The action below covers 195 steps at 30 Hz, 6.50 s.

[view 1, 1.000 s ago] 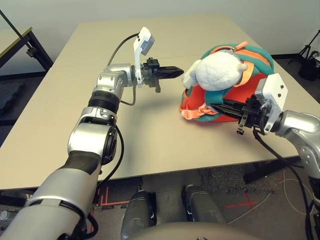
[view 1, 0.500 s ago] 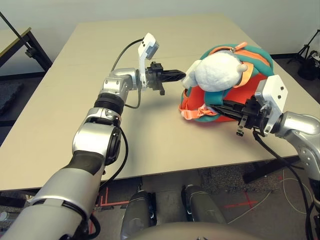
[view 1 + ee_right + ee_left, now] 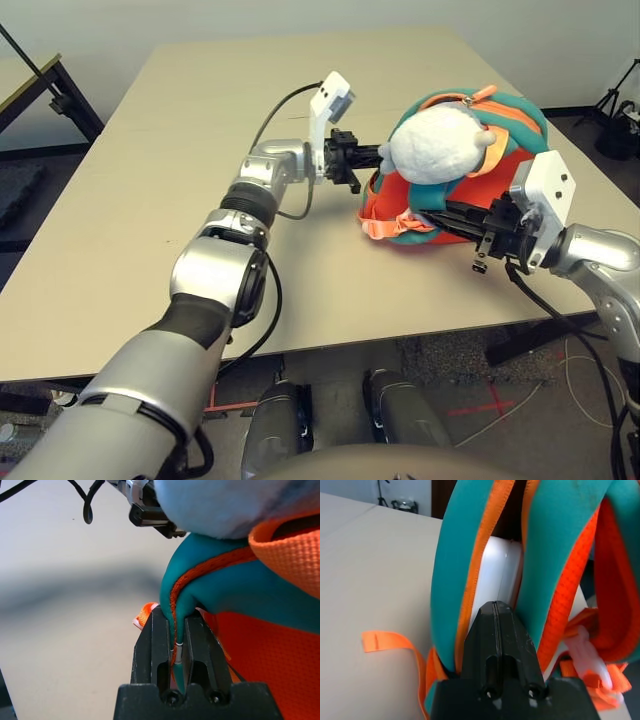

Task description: Put the pencil case into the backpack and zip it.

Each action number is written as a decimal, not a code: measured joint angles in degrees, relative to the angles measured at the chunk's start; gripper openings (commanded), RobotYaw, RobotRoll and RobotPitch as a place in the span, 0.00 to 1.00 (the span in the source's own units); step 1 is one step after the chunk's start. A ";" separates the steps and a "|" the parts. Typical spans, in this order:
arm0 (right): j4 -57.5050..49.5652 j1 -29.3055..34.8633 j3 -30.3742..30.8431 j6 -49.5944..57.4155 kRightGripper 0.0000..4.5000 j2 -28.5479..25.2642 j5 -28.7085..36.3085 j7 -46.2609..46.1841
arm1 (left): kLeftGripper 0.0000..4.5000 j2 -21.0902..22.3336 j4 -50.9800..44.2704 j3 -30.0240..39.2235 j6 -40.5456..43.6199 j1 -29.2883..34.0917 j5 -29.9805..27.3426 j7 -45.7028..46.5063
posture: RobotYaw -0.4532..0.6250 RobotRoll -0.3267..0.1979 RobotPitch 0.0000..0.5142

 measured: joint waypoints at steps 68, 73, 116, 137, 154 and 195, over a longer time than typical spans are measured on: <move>6.08 -2.17 2.27 -5.16 0.01 0.37 -3.49 2.70 | 0.45 6.27 -27.22 -9.13 11.69 -0.23 -8.37 -15.21 | 0.15 0.62 0.08; 6.04 -2.07 2.27 -5.13 0.01 0.38 -3.48 2.58 | 0.06 7.18 -26.23 -9.10 11.48 -0.33 -8.29 -16.54 | 0.15 0.62 0.07; 6.86 1.33 -2.63 -3.39 0.01 -1.47 -1.89 -1.34 | 0.01 19.31 -22.19 -5.44 13.37 1.61 -8.34 -18.18 | 0.15 0.62 0.05; 9.26 2.02 -4.72 -4.76 0.01 -2.10 -1.94 -2.40 | 0.00 18.98 -26.33 -3.93 18.33 13.83 -9.52 -15.80 | 0.13 0.62 0.08; 11.32 0.33 -4.71 -5.41 0.01 -2.17 -3.81 -2.49 | 0.00 14.63 -24.07 -4.35 17.85 23.32 -8.54 -11.00 | 0.14 0.62 0.09; 37.12 -4.13 -16.01 -6.85 0.99 -8.61 -3.00 -3.41 | 1.00 25.13 -59.74 21.69 36.09 47.02 -25.48 13.71 | 0.28 0.62 0.07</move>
